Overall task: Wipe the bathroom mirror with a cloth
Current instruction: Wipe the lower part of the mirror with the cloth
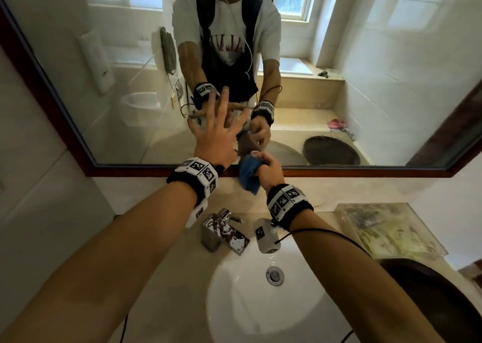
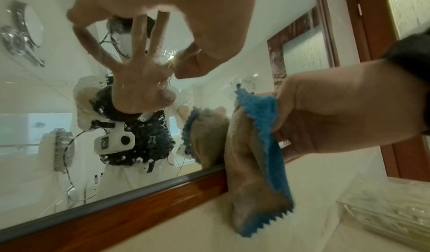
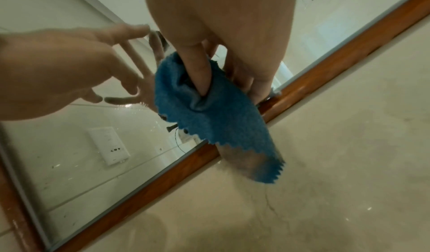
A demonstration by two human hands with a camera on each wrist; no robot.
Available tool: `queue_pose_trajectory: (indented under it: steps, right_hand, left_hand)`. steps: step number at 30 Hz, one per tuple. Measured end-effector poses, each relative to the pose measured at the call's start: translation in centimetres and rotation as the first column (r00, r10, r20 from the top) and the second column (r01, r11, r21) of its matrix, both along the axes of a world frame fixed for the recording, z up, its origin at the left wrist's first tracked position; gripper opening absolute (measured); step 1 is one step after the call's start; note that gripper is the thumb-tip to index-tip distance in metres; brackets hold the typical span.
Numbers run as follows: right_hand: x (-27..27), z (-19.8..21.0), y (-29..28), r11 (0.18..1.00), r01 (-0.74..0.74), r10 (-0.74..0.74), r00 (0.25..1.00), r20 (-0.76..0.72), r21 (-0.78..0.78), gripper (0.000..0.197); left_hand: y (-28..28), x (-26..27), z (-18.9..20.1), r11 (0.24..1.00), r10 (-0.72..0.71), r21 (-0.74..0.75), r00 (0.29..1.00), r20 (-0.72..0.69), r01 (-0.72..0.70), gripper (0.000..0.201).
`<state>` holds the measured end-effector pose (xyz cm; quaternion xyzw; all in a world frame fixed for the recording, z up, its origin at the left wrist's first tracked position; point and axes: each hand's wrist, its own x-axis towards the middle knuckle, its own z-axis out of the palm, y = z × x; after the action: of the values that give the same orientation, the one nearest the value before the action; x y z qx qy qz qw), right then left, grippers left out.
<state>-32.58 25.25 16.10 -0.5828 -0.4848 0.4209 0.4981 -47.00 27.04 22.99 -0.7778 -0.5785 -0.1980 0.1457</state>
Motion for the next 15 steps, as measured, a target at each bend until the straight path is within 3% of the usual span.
queue_pose_trajectory:
  steps: [4, 7, 12, 15]
  right_hand:
    - [2.0, 0.2, -2.1, 0.998, -0.016, 0.017, 1.0, 0.0, 0.066, 0.051]
    - [3.0, 0.2, -3.6, 0.997, -0.015, 0.017, 1.0, -0.02, 0.069, 0.051]
    - [3.6, 0.1, -5.3, 0.989, -0.042, 0.042, 0.999, -0.001, 0.144, 0.046]
    - [3.8, 0.6, -5.9, 0.983, -0.009, 0.023, 0.997, -0.075, 0.186, 0.038]
  left_hand:
    - [-1.3, 0.5, -0.7, 0.998, -0.057, 0.02, 0.996, 0.062, 0.056, 0.084]
    - [-2.9, 0.8, -2.0, 0.976, -0.216, -0.008, 0.974, 0.063, 0.217, 0.068]
    - [-4.9, 1.4, -3.4, 0.886, -0.326, -0.288, 0.93, 0.171, 0.364, 0.073]
    - [-5.6, 1.7, -3.4, 0.848, -0.257, -0.365, 0.901, 0.35, 0.384, 0.054]
